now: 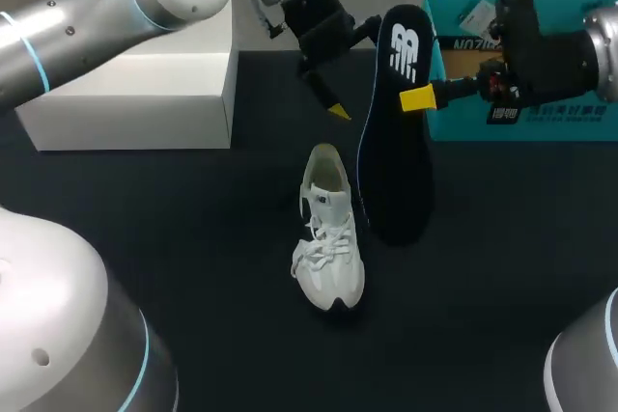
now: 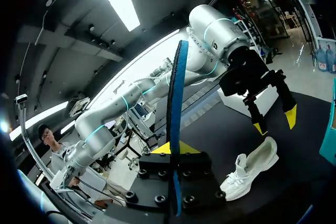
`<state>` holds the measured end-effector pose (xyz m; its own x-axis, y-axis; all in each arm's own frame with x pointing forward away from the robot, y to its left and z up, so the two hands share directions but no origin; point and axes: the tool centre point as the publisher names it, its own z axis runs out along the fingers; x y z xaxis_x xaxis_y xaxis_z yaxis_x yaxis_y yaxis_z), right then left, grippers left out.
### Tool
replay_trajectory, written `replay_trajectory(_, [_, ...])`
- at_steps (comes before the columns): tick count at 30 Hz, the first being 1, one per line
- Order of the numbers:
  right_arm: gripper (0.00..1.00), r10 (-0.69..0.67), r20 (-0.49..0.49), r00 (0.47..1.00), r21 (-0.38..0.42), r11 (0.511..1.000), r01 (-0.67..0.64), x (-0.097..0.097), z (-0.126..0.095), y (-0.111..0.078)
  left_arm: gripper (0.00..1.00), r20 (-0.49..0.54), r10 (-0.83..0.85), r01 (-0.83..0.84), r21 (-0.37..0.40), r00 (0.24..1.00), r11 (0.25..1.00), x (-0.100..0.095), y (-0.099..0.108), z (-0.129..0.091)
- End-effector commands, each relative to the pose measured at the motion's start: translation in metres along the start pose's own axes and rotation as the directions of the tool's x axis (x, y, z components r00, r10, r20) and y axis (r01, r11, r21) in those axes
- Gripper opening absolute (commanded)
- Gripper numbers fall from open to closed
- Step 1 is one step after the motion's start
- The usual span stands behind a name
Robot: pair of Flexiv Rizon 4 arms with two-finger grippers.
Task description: Take the shoe out of the shoebox, open the shoe tongue, remove and reinsert the insole, then place the shoe into the shoebox
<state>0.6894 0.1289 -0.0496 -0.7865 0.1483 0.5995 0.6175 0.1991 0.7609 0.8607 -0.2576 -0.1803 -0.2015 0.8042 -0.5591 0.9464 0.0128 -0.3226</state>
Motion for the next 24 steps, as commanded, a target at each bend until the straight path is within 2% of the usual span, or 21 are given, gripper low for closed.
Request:
replay_trajectory(1, [0.00,0.058,-0.028,0.998,-0.033,0.998,-0.059,-0.011,-0.016,-0.005,1.00,0.195,0.032,-0.028,-0.023,0.980,0.999,0.011,-0.010,-0.009])
replay_trajectory(5, [0.00,0.144,-0.052,0.988,-0.048,0.988,-0.147,-0.019,-0.032,0.000,1.00,0.312,0.064,-0.057,-0.032,0.948,0.998,0.006,-0.014,-0.021])
replay_trajectory(9, [0.00,0.223,-0.077,0.972,-0.069,0.971,-0.229,-0.025,-0.046,0.002,1.00,0.418,0.108,-0.084,-0.075,0.902,0.994,0.002,-0.021,-0.034])
replay_trajectory(14, [0.00,0.319,-0.120,0.940,-0.067,0.942,-0.328,-0.031,-0.057,0.005,1.00,0.503,0.177,-0.136,-0.118,0.846,0.984,-0.002,-0.035,-0.046])
replay_trajectory(19, [0.00,0.459,-0.187,0.868,-0.023,0.882,-0.471,-0.042,-0.063,0.008,1.00,0.592,0.257,-0.181,-0.186,0.764,0.966,-0.010,-0.053,-0.062])
replay_trajectory(21, [0.00,0.504,-0.177,0.845,0.022,0.861,-0.509,-0.046,-0.063,0.009,1.00,0.617,0.280,-0.192,-0.207,0.735,0.959,-0.014,-0.060,-0.066])
replay_trajectory(24, [0.00,0.543,-0.178,0.820,0.041,0.837,-0.545,-0.054,-0.062,0.014,1.00,0.644,0.336,-0.215,-0.261,0.688,0.941,-0.018,-0.074,-0.071])
